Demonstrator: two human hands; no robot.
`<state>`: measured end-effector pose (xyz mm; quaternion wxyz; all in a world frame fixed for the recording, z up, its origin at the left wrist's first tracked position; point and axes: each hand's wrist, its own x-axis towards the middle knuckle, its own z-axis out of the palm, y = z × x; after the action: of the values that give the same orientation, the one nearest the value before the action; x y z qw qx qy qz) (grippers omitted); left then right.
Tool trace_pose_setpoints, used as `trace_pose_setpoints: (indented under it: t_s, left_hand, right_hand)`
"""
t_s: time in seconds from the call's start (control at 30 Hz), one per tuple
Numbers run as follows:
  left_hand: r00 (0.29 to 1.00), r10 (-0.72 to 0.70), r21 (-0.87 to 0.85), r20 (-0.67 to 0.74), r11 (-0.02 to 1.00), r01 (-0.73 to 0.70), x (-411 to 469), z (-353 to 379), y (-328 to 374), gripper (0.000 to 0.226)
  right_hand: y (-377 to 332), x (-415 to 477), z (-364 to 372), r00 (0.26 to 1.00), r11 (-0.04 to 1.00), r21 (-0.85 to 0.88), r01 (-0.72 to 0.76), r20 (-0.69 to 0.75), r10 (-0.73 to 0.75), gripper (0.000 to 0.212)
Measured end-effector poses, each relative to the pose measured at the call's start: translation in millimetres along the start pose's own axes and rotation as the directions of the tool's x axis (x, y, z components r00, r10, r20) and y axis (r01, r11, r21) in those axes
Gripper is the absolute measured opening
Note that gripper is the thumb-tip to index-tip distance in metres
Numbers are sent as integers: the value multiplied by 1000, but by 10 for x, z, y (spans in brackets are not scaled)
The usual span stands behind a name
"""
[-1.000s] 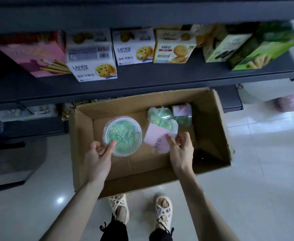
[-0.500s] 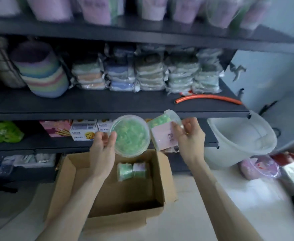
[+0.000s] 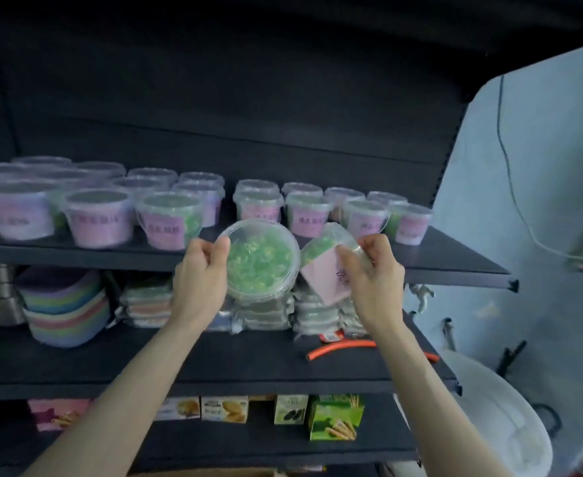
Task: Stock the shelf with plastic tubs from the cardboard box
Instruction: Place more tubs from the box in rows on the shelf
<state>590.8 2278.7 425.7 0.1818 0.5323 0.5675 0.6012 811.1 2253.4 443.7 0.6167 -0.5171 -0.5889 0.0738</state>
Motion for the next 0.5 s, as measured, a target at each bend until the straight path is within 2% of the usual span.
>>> trace_pose_setpoints:
  t_s: [0.17,0.27,0.4,0.5]
  left_hand:
    - [1000,24,68,4,997,-24,526,211,249,35]
    - [1000,-2,238,0,971,2,782,341,271,39]
    - [999,-53,319,-3,947,51,985,519,185,42]
    - [997,-82,365,-4,928,78,1047,627,99,42]
  right_hand:
    - [42,510,161,998,998,-33,61,11,-61,18]
    - [162,745,286,985,983,-101,154,92,-145,18]
    - [398,916,431,956,952,-162,260,181,-230,21]
    - [511,957,480,972,975,-96,201,141,-187,20]
